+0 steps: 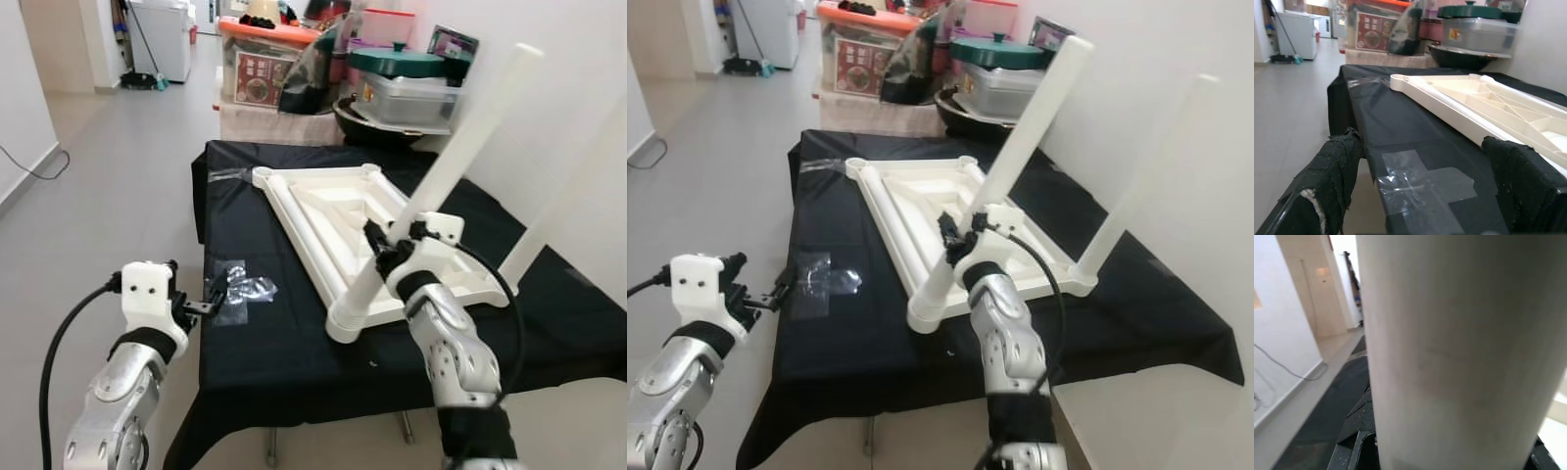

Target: Building children table

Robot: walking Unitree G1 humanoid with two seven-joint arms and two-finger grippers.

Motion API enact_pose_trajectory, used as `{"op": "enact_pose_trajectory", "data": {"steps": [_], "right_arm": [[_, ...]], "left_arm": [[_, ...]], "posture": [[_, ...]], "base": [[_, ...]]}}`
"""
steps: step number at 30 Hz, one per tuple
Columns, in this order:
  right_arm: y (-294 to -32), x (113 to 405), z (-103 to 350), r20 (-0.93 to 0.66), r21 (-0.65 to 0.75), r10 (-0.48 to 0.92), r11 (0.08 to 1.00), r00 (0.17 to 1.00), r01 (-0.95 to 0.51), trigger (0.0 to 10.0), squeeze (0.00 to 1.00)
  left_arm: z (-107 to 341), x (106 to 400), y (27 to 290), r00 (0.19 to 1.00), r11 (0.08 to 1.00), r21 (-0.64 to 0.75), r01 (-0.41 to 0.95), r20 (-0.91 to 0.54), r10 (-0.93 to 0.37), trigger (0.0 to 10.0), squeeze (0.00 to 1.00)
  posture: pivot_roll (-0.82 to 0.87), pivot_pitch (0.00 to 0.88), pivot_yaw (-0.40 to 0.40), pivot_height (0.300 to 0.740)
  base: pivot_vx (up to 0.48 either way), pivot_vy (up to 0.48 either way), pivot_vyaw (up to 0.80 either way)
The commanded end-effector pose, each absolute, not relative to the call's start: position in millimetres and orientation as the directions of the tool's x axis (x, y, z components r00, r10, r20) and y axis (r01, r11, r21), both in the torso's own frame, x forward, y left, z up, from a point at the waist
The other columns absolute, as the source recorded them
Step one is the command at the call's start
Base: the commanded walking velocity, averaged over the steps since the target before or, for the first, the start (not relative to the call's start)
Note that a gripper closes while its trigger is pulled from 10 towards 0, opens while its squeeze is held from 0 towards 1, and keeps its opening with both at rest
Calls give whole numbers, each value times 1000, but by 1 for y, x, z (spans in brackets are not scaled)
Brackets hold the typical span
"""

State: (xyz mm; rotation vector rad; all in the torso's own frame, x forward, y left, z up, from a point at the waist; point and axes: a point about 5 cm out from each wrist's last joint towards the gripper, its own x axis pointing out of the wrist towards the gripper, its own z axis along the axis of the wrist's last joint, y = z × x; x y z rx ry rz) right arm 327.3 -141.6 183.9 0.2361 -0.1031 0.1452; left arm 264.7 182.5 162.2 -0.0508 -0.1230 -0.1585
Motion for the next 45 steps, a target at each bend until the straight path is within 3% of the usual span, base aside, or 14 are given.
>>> {"op": "enact_pose_trajectory", "data": {"steps": [1, 4, 5, 7, 11, 14, 17, 21, 27, 33, 39, 41, 42, 45], "right_arm": [[-144, 324, 183, 122, 194, 132, 969, 984, -154, 10000, 0], [-124, 320, 186, 161, 165, 309, 928, 937, -334, 10000, 0], [-124, 320, 186, 161, 165, 309, 928, 937, -334, 10000, 0], [-111, 318, 181, 131, 137, 462, 868, 877, -478, 10000, 0], [-112, 319, 179, 115, 116, 490, 857, 864, -501, 10000, 0], [-112, 323, 183, 106, 44, 598, 795, 794, -605, 10000, 0], [-109, 327, 192, 92, -30, 745, 665, 660, -746, 10000, 0], [-109, 328, 193, 84, -42, 797, 603, 598, -797, 10000, 0], [-105, 325, 195, 66, -50, 910, 412, 409, -910, 10000, 0], [-103, 327, 195, 75, -26, 943, 328, 325, -944, 10000, 0], [-99, 329, 190, 95, 3, 941, 325, 324, -946, 10000, 0], [-100, 336, 183, 113, 59, 890, 439, 442, -897, 10000, 0], [-100, 336, 183, 113, 59, 890, 439, 442, -897, 10000, 0], [-107, 345, 175, 123, 96, 741, 653, 660, -751, 10000, 0]], "left_arm": [[163, 268, 179, 978, 985, -32, 172, 128, -166, 10000, 0], [163, 270, 177, 977, 984, -32, 174, 130, -169, 10000, 0], [163, 270, 177, 977, 984, -32, 174, 130, -169, 10000, 0], [163, 271, 175, 977, 984, -32, 176, 132, -170, 10000, 0], [163, 272, 175, 976, 984, -32, 175, 133, -170, 10000, 0], [163, 271, 177, 978, 986, -33, 166, 134, -160, 10000, 0], [161, 269, 177, 979, 986, -37, 160, 132, -153, 10000, 0], [161, 268, 177, 980, 987, -38, 158, 132, -152, 10000, 0], [159, 267, 180, 982, 988, -42, 149, 126, -142, 10000, 0], [159, 266, 179, 983, 988, -50, 146, 123, -139, 10000, 0], [158, 265, 179, 983, 988, -53, 143, 120, -136, 10000, 0], [158, 265, 180, 984, 989, -54, 139, 119, -132, 10000, 0], [158, 265, 180, 984, 989, -54, 139, 119, -132, 10000, 0], [158, 265, 180, 985, 990, -55, 133, 120, -125, 10000, 0]], "posture": [[114, 0, -132, 740], [110, 0, -129, 740], [110, 0, -129, 740], [110, 0, -132, 740], [118, 0, -143, 740], [126, 0, -157, 740], [135, 0, -167, 740], [141, 0, -173, 740], [155, 0, -183, 740], [166, 0, -189, 740], [171, 0, -190, 740], [168, 0, -191, 740], [168, 0, -191, 740], [167, 0, -192, 740]], "base": [[0, 0, 0], [0, 0, 0], [0, 0, 0], [0, 0, 0], [0, 0, 0], [0, 0, 0], [0, 0, 0], [0, 0, 0], [0, 0, 0], [0, 0, 0], [0, 0, 0], [0, 0, 0], [0, 0, 0], [0, 0, 0]]}}
